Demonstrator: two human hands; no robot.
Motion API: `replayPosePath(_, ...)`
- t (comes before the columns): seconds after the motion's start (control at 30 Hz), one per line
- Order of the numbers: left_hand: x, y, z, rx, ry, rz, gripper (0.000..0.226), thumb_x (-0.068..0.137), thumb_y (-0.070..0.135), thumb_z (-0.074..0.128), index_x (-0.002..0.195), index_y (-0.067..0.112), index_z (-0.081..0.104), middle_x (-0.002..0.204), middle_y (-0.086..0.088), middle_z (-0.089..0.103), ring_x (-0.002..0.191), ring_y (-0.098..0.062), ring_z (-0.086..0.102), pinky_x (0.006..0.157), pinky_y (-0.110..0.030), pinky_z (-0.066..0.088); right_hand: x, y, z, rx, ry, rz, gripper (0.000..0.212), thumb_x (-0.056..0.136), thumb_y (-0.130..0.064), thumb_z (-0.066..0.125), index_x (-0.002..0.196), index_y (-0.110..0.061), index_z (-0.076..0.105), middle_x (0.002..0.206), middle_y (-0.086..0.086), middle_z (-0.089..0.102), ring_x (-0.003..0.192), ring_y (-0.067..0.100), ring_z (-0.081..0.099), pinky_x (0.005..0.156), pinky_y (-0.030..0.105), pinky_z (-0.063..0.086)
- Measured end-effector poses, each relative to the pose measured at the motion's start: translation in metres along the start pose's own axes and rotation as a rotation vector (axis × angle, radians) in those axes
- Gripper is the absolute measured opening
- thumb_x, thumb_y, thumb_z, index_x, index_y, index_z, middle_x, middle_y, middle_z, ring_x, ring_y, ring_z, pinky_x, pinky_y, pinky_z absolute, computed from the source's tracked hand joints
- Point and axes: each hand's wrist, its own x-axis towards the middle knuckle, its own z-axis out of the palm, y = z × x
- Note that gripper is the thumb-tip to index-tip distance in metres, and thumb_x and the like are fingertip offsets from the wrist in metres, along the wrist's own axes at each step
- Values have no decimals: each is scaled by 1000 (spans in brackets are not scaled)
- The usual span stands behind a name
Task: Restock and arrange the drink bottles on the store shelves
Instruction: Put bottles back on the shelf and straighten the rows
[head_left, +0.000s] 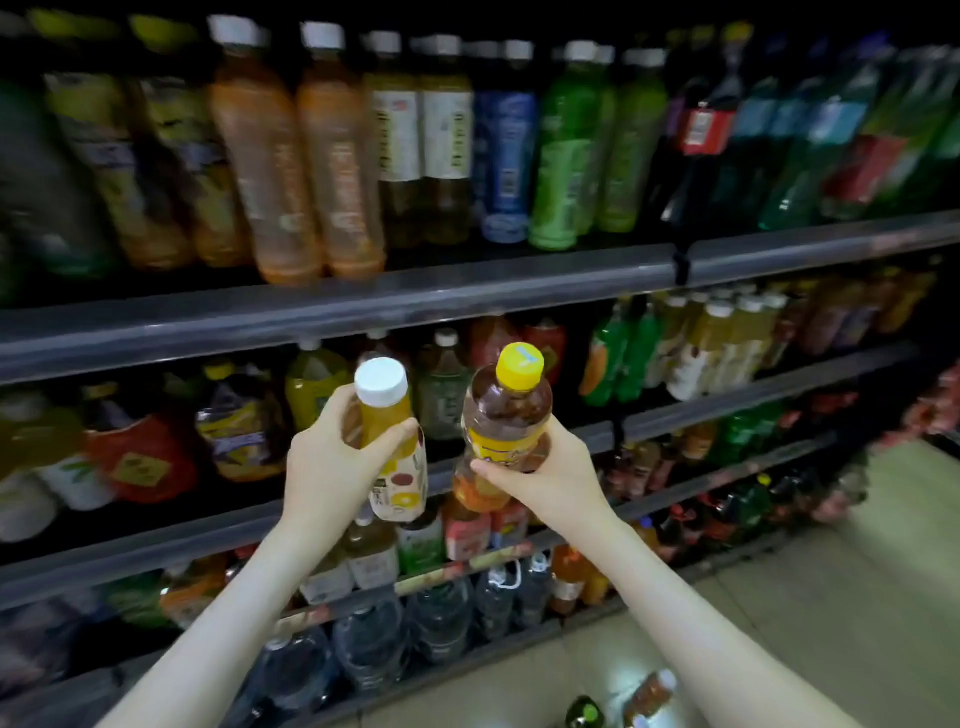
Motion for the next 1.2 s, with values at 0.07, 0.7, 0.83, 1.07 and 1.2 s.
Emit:
replayPosePath(0.07,-17,23,37,-79,-47,-17,34,78,30,76,102,40,55,94,26,61,84,19,55,65,-5,40,-17,9,-40,-16,48,17,47,72,-21,83,108,-36,58,99,-27,66,96,-11,61,78,5,45)
replayPosePath(0.7,-94,142,335,-289,-101,-199,26,79,31,76,92,41,55,98,16,65,95,-4,62,84,-30,51,-97,103,-363,-80,345,178,37,72,-26,82,104,-21,65,96,-10,70,89,-2,65,77,15,48)
replayPosePath(0.83,-62,151,371,-271,-26,-136,30,80,30,75,104,33,56,100,16,64,94,0,60,82,-24,50,-63,110,-382,-33,358,151,34,72,-28,82,102,-24,65,96,-10,71,91,1,65,78,20,49)
replayPosePath(1.07,11,150,439,-310,136,-145,35,81,26,74,112,21,57,104,9,64,97,-6,60,76,-17,45,13,135,-418,-63,312,61,34,71,-22,83,94,-32,61,92,-18,67,84,-13,62,73,5,47)
replayPosePath(1.2,48,142,478,-290,153,-165,36,82,24,73,114,20,55,107,7,62,102,-11,58,85,-27,46,56,145,-443,-88,263,37,42,69,-22,84,102,-33,60,97,-21,66,89,-14,60,75,4,46)
